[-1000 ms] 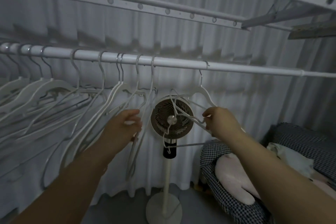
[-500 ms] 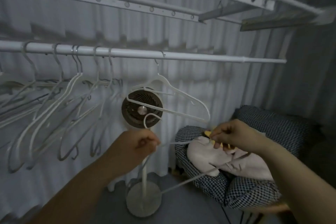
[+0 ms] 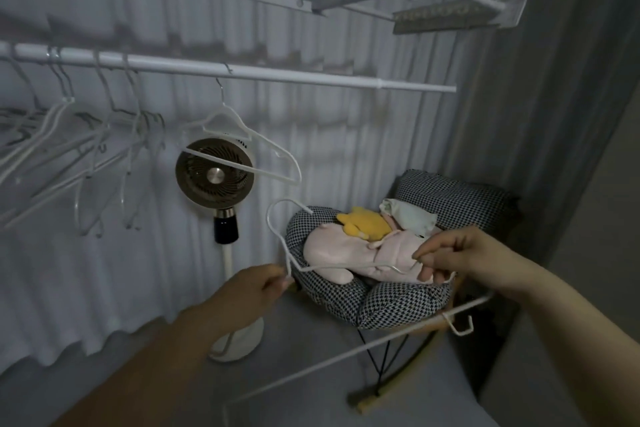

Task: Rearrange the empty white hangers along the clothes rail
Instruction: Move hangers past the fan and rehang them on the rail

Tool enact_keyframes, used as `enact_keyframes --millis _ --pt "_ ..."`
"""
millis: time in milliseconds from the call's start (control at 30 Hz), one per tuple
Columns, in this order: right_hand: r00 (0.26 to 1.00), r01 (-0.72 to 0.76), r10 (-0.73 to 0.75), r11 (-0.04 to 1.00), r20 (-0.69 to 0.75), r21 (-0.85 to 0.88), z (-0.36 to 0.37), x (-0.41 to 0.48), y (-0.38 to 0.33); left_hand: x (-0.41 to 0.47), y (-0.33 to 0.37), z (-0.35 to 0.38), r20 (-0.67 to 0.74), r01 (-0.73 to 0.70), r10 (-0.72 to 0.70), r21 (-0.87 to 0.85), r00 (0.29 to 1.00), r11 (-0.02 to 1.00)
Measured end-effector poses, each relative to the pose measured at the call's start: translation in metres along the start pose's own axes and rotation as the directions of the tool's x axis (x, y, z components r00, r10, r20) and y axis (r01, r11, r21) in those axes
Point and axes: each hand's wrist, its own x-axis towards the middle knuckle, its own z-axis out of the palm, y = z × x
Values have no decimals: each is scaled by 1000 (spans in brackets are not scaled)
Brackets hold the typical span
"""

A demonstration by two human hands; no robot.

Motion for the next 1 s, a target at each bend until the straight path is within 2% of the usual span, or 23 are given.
enact_keyframes --millis 67,233,300,467,667,833,900,1000 --pt "1000 -22 22 1000 0 -15 0 -7 4 -7 4 2 26 34 -32 -95 999 995" --pt "994 -107 105 956 -22 -272 4 3 17 -34 10 -16 66 152 -139 -281 988 948" --pt "996 -93 84 945 -43 -313 13 11 16 -46 10 -25 76 205 -190 -361 979 910" --pt "979 -44 -30 937 -204 -346 35 49 8 -60 7 -40 31 282 -329 -595 944 753" --pt "957 53 -154 925 -245 -376 58 109 -15 -46 6 -68 -120 158 -397 -785 910 599" --pt "963 113 -220 852 -155 -511 78 158 -27 -15 1 -110 -212 65 -386 -803 898 592" --pt "935 148 -302 807 -184 -572 87 176 -30 -1 0 -125 -212 51 -357 -796 910 603" --pt "844 122 -421 754 -333 -645 94 202 -42 19 -1 -140 -201 32 -310 -792 929 610"
